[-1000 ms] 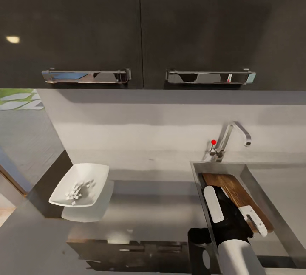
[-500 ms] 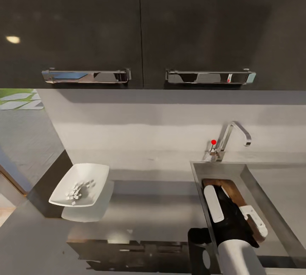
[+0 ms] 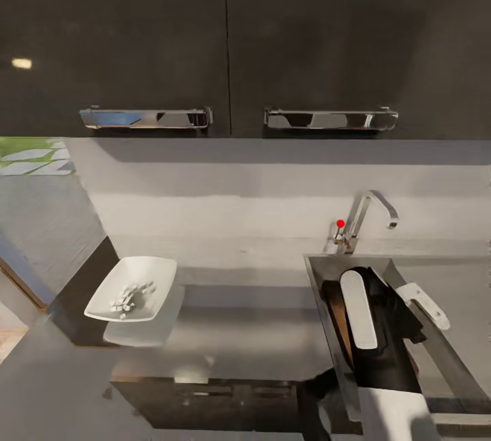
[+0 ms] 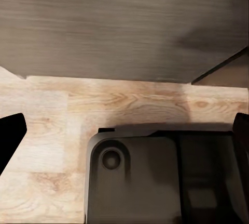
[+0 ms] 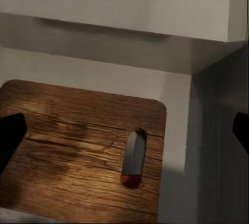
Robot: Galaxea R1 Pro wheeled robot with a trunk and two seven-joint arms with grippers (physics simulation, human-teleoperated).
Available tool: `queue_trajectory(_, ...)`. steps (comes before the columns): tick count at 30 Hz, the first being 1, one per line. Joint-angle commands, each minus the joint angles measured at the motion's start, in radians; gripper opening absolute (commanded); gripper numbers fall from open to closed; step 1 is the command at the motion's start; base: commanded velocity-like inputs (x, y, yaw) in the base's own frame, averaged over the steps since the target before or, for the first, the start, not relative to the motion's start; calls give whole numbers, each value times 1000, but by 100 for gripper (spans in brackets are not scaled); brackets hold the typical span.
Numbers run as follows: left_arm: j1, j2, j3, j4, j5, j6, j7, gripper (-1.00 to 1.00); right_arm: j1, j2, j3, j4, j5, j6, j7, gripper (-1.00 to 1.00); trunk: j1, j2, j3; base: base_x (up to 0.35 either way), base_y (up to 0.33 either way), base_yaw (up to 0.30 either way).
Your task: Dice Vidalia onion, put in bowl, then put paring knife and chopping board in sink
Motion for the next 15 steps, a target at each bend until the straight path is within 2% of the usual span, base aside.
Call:
queue_trajectory(1, 0, 2, -5, -1, 7, -3, 7, 100, 0, 1, 22, -7, -6, 23, 15, 100, 0, -2, -2, -306, 0, 0)
queue_trajectory(4, 0, 1, -5, -2, 6, -3, 7, 100, 3, 1, 54, -12, -5, 45, 94, 100, 0, -2, -2, -320, 0, 0)
queue_trajectory(8, 0, 2, -5, -3, 6, -3, 7, 100, 7, 1, 72, -15, 0, 87, 226, 100, 0, -2, -2, -332, 0, 0)
queue_trajectory(11, 0, 2, -5, -3, 6, -3, 7, 100, 9, 1, 83, -15, 2, 92, 253, 100, 0, -2, -2, -334, 0, 0)
queue_trajectory(15, 0, 2, -5, -3, 6, -3, 7, 100, 22, 1, 150, -15, 3, 93, 324, 100, 0, -2, -2, -335, 0, 0)
